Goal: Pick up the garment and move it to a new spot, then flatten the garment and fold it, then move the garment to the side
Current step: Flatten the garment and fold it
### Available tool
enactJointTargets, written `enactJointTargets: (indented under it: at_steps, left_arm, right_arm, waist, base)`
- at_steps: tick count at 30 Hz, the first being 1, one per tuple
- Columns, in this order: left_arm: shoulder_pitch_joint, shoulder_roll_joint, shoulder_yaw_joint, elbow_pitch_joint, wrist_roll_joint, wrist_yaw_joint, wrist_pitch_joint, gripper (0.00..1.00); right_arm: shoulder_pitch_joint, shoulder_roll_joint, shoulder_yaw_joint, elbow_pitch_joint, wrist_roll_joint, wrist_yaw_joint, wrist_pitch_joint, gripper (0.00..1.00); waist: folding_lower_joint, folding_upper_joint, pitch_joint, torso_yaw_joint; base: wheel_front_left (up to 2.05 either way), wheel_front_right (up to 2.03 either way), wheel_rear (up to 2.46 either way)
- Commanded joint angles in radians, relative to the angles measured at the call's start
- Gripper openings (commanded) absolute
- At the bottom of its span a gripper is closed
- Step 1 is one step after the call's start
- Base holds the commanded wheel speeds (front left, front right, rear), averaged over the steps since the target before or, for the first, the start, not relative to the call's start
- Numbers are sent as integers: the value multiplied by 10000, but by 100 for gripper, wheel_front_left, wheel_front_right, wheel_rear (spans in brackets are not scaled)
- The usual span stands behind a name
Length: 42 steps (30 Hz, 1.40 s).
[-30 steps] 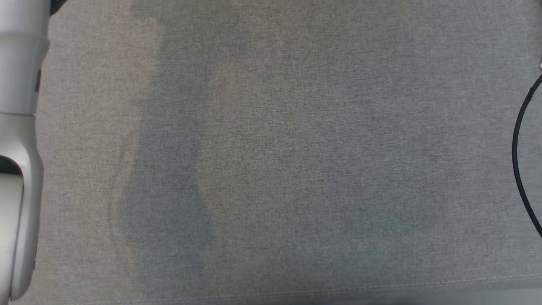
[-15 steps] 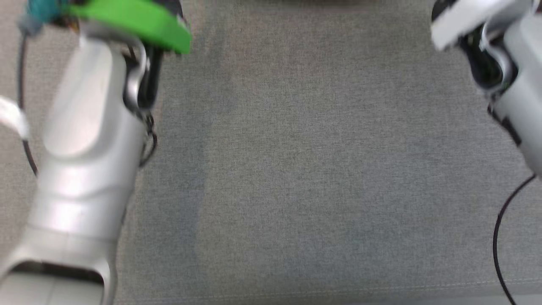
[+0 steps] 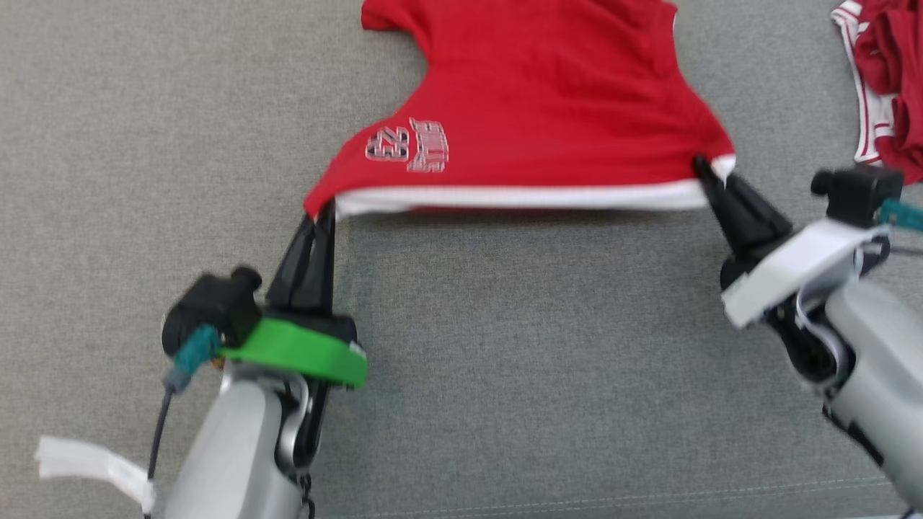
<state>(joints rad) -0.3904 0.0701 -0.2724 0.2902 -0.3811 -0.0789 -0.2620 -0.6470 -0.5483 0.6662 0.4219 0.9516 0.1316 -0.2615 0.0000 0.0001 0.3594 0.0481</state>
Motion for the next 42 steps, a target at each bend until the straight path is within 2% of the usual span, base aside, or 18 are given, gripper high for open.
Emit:
enactJointTargets:
  at_steps: [1, 13, 19, 23, 31, 36, 39, 42]
  left_arm:
    - [497, 15, 138, -132, 40, 25, -30, 0]
    - [2954, 110, 3, -755, 743, -129, -29, 0]
    - [3598, 252, 173, -936, 797, -125, -30, 0]
    - [3579, 294, 83, -876, 858, -201, -30, 0]
    - [2185, 699, -151, -750, 1198, -337, 52, 0]
    - [372, 1196, -629, -450, 1373, -459, 597, 0]
    - [-1102, 1586, -1244, -119, 1532, -506, 1108, 0]
    - [-2633, 1919, -1906, 355, 1169, -514, 1480, 0]
  right_arm:
    - [614, -58, -175, -137, -147, -21, -40, 0]
    - [4569, 70, -1780, -2010, -994, -23, 153, 0]
    - [6151, 403, -2685, -2945, -1392, -24, 694, 0]
    - [6627, 708, -3190, -3458, -1723, -23, 1059, 0]
    - [6179, 1260, -3832, -4143, -2216, -23, 1635, 0]
    - [5397, 1591, -4098, -4111, -2097, -21, 1867, 0]
    - [4675, 1695, -4060, -3881, -1988, -20, 1977, 0]
    - [3801, 1832, -3978, -3517, -1838, -18, 1899, 0]
  waist:
    - [0, -1, -377, -65]
    - [0, -1, -1137, 31]
    - [0, -1, -1285, -10]
    - [0, -1, -1309, -108]
    - [0, -1, -1193, -268]
    - [0, -1, -847, -462]
    - [0, -1, -436, -697]
    - [0, -1, 30, -959]
  base:
    - [0, 0, 0]
    - [0, 0, 0]
    - [0, 0, 0]
    - [0, 0, 0]
    - [0, 0, 0]
    - [0, 0, 0]
    - [0, 0, 0]
    - [0, 0, 0]
